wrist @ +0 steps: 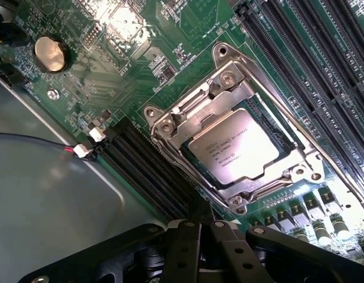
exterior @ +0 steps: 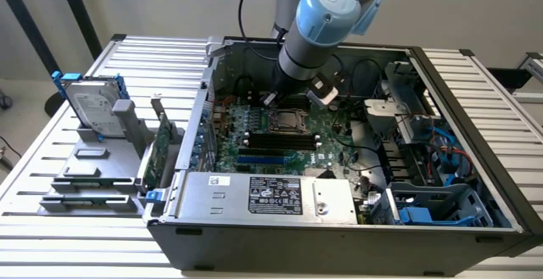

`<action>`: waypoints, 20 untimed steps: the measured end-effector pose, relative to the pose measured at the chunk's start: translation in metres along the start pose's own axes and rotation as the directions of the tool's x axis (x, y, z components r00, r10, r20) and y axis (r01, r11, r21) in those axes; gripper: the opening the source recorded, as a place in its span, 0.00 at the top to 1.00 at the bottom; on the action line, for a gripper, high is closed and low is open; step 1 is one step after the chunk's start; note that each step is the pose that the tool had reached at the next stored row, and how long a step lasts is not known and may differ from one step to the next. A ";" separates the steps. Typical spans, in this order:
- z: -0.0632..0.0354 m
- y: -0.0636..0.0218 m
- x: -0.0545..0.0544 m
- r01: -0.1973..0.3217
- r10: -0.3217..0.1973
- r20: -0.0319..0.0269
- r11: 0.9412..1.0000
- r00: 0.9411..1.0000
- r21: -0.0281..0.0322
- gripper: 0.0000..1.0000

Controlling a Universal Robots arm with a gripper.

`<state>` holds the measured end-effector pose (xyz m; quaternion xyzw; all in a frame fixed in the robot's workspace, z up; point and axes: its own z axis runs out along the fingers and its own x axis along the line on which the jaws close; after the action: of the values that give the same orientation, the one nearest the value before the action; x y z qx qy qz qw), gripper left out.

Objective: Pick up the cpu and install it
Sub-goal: 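Install the first cpu locking lever, then install the second cpu locking lever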

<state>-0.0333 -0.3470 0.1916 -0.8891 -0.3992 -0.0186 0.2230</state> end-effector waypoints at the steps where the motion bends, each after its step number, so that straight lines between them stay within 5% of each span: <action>1: -0.0001 -0.0001 0.000 0.000 0.000 0.000 1.000 1.000 0.000 0.89; 13: -0.0010 0.0006 -0.001 0.000 0.000 0.000 1.000 1.000 0.000 0.89; 20: -0.0182 0.0012 -0.006 0.000 0.000 0.000 1.000 1.000 0.001 0.89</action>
<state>-0.0340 -0.3596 0.2063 -0.8891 -0.3992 -0.0186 0.2233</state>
